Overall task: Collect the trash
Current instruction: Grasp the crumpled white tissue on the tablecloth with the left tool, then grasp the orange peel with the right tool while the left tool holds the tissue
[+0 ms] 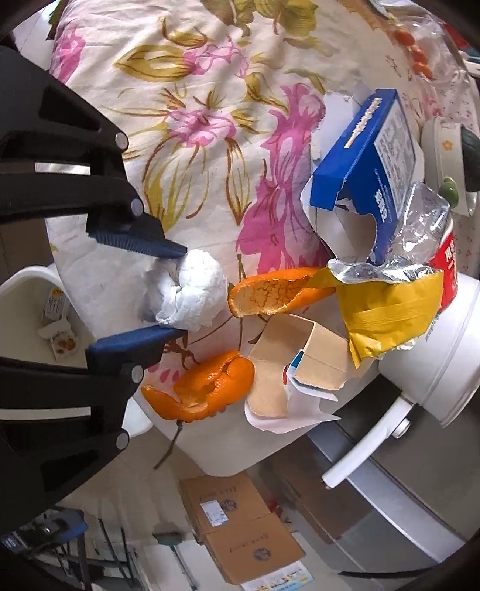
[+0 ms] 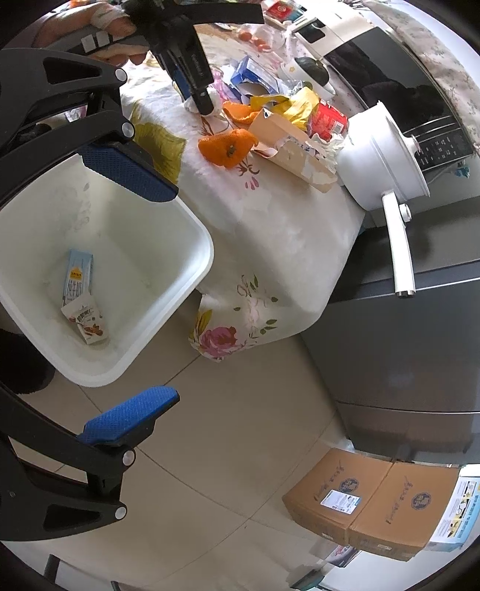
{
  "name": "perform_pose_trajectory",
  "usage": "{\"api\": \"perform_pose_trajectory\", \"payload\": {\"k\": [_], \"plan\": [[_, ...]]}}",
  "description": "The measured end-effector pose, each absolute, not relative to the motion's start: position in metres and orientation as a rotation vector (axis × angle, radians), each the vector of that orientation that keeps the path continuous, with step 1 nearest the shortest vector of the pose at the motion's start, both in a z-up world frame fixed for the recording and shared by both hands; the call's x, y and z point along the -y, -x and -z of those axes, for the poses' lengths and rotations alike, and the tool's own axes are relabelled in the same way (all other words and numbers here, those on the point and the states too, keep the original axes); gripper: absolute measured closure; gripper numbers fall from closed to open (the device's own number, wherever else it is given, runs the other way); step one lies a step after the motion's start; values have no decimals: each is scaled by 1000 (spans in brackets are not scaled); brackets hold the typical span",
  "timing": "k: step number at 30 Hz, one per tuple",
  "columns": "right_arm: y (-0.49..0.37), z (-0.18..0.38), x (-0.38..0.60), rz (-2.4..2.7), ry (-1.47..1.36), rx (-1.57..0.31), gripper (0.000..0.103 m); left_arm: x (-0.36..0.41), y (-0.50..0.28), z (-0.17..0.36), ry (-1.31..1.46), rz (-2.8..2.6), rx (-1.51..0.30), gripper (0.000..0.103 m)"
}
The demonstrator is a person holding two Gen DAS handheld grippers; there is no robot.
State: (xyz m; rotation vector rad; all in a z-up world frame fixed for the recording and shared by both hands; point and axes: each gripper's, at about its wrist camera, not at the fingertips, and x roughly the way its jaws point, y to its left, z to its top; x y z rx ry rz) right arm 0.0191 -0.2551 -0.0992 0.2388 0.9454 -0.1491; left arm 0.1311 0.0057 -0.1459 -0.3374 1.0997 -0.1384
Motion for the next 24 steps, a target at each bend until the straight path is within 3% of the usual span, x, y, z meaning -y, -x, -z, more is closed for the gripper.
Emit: {"api": "perform_pose_trajectory", "payload": {"k": [24], "plan": [[-119, 107, 146, -100, -118, -980, 7, -74, -77, 76, 425, 239, -916, 73]]}}
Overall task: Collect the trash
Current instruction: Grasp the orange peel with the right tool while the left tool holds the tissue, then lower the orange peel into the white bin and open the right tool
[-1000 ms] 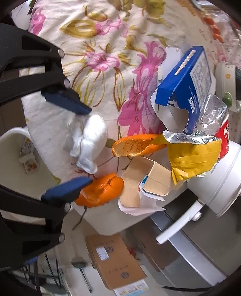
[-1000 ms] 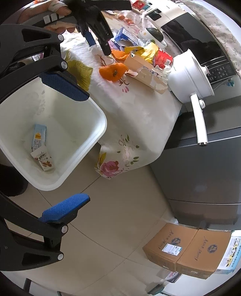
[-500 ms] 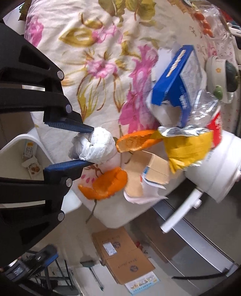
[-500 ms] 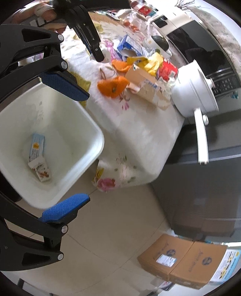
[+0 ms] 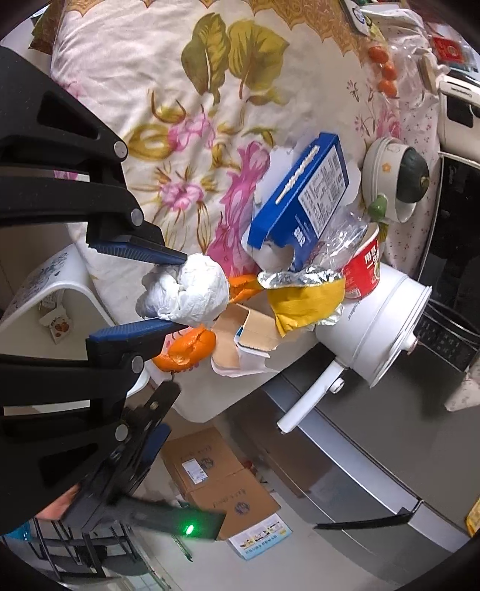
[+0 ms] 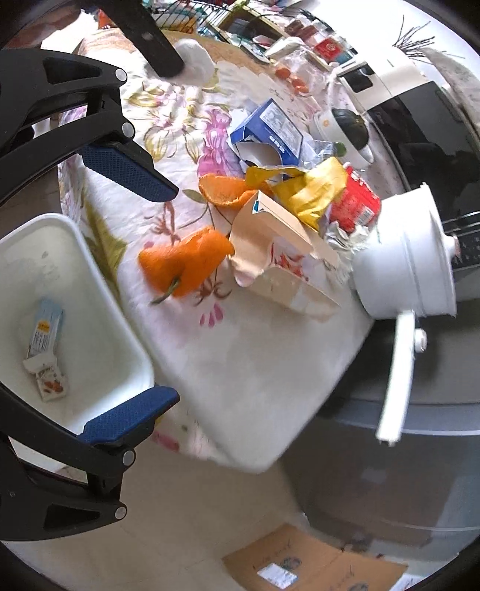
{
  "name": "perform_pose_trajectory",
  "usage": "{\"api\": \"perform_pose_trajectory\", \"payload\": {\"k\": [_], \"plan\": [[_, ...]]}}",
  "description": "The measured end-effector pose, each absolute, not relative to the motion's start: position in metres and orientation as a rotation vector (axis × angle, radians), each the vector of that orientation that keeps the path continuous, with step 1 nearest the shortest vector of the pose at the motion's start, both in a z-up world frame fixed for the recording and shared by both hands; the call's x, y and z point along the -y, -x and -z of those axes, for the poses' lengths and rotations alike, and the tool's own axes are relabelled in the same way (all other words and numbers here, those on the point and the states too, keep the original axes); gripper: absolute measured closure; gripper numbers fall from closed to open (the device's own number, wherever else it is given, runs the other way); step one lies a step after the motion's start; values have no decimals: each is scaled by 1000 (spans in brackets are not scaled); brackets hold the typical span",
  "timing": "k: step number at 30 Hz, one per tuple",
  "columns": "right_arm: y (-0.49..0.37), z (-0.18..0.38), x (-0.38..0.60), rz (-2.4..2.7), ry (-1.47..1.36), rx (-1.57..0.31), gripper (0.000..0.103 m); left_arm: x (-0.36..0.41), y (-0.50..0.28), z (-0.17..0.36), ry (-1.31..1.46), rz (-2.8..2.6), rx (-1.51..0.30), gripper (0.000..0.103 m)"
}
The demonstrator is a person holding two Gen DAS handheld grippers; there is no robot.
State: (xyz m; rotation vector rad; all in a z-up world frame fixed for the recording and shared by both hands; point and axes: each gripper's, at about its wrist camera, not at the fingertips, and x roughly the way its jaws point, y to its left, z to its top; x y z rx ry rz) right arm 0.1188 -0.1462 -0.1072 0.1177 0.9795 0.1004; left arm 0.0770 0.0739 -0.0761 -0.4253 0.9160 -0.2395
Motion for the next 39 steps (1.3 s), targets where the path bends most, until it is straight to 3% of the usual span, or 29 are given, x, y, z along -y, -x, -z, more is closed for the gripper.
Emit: {"api": "perform_pose_trajectory", "payload": {"k": [8, 16, 21, 27, 39], "plan": [[-141, 127, 126, -114, -21, -1003, 8, -82, -77, 81, 448, 238, -931, 73], [-149, 138, 118, -141, -17, -1035, 29, -82, -78, 83, 450, 244, -940, 73], [-150, 144, 113, -152, -4, -1050, 56, -83, -78, 82, 456, 241, -942, 73], [-148, 138, 114, -166, -17, -1017, 73, -82, -76, 82, 452, 243, -937, 73], [-128, 108, 118, -184, -37, -924, 78, -78, -75, 76, 464, 263, -913, 73]]}}
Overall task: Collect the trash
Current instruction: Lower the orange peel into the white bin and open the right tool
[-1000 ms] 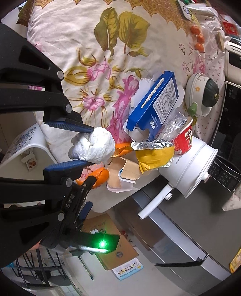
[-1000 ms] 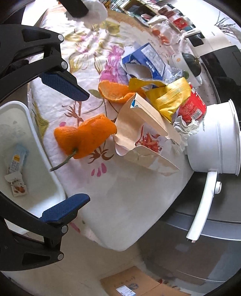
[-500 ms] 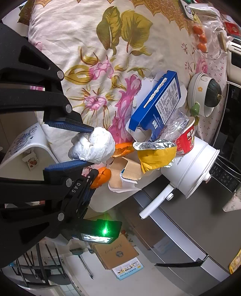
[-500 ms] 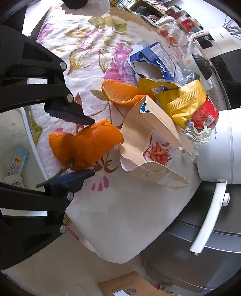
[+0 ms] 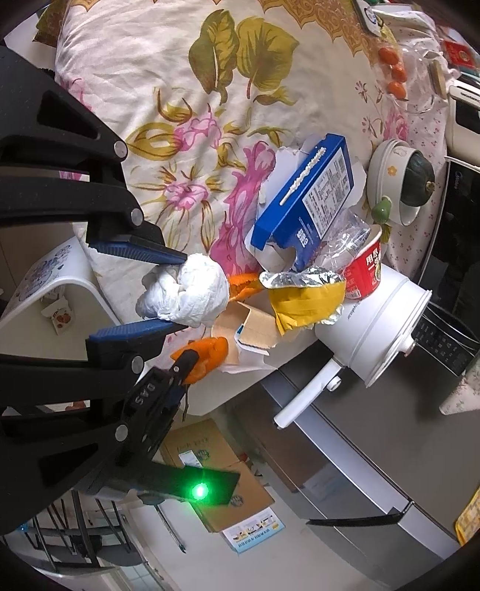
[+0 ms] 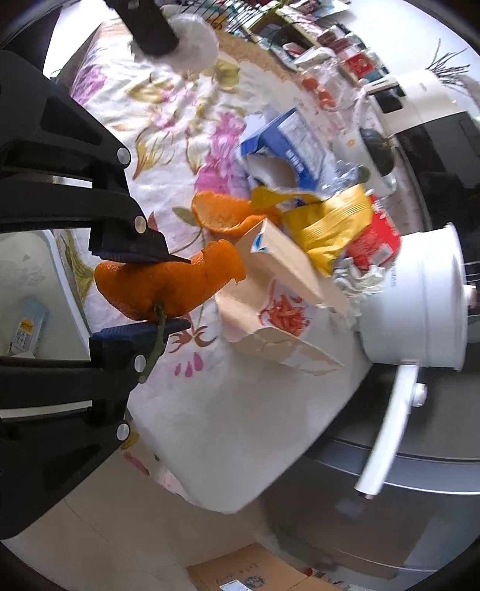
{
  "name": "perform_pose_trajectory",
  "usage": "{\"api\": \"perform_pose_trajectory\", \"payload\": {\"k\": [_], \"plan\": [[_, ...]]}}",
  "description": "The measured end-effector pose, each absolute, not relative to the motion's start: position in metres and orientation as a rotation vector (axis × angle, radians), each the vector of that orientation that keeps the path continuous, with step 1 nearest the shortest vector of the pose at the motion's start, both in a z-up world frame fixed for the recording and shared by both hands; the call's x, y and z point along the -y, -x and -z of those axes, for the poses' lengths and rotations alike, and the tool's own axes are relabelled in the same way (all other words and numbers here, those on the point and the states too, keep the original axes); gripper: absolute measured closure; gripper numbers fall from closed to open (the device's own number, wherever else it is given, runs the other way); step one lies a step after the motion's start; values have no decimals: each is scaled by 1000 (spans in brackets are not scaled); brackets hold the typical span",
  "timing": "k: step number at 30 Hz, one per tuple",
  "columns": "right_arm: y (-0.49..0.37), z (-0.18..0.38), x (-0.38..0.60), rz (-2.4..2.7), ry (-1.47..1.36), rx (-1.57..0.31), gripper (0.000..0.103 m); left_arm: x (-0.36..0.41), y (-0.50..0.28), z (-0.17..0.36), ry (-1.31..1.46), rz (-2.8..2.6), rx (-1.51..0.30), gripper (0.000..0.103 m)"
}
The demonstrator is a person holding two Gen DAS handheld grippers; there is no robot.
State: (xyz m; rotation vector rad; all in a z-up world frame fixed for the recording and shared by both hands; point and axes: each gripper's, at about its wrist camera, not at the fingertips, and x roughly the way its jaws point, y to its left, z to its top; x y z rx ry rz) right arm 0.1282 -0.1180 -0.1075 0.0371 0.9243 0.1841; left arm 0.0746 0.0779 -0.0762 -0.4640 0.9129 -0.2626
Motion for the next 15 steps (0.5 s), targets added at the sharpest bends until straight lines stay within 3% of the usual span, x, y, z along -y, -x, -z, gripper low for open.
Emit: {"api": "perform_pose_trajectory", "payload": {"k": [15], "plan": [[-82, 58, 148, -154, -64, -773, 77, -56, -72, 66, 459, 319, -889, 73]]}}
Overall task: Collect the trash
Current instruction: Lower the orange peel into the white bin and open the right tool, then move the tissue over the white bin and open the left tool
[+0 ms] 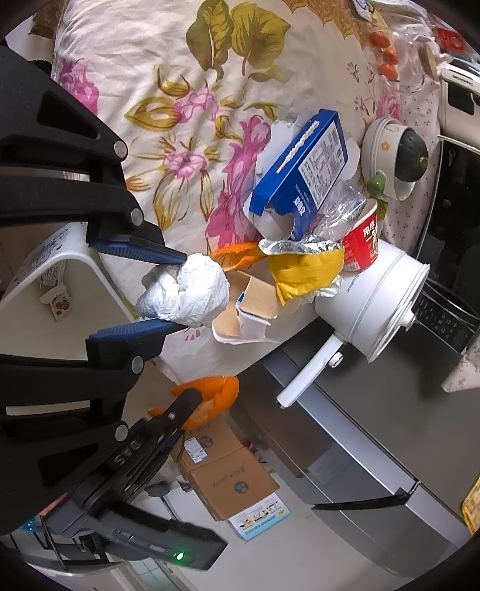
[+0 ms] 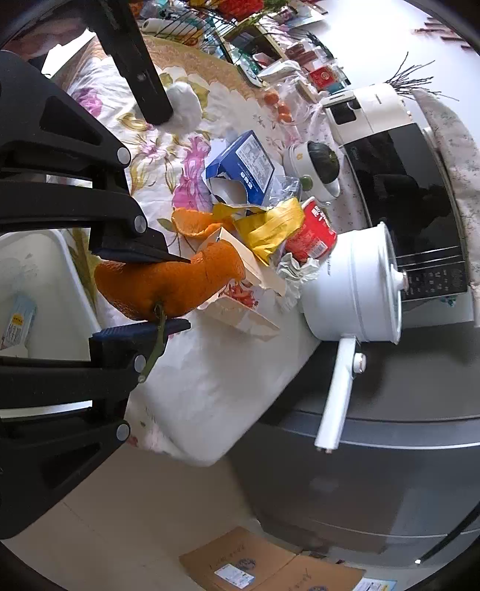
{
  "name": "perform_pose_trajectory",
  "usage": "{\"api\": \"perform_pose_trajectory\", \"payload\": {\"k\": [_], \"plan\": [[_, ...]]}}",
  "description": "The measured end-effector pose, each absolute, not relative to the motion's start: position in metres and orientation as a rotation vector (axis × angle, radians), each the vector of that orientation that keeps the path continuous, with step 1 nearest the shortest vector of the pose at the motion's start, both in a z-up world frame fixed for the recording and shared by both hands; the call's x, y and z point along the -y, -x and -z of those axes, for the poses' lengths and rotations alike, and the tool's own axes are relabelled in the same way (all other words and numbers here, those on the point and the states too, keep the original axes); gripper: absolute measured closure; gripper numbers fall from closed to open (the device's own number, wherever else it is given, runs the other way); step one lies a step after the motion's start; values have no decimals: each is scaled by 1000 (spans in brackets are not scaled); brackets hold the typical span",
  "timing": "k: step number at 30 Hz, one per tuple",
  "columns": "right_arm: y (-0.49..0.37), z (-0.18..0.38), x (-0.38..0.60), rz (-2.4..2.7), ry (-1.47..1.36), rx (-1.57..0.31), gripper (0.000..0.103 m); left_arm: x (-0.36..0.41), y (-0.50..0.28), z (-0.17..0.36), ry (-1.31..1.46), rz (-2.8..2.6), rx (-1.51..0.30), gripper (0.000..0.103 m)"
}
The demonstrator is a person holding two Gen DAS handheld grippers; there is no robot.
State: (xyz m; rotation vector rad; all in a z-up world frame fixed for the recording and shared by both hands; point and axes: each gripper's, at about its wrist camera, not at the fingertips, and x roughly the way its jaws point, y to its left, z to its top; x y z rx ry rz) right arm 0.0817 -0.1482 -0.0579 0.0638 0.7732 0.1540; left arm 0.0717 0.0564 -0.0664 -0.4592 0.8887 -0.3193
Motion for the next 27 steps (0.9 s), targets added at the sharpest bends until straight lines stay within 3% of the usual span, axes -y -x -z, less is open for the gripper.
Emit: {"api": "perform_pose_trajectory", "payload": {"k": [15, 17, 18, 27], "plan": [[-27, 79, 168, -130, 17, -839, 73, -24, -70, 67, 429, 394, -902, 73], [-21, 84, 172, -133, 19, -855, 65, -18, -70, 66, 422, 408, -903, 73], [-19, 85, 174, -131, 16, -858, 56, -15, -70, 66, 420, 413, -904, 73], [-2, 79, 206, -30, -13, -804, 23, 12, -68, 68, 396, 455, -916, 73]]}}
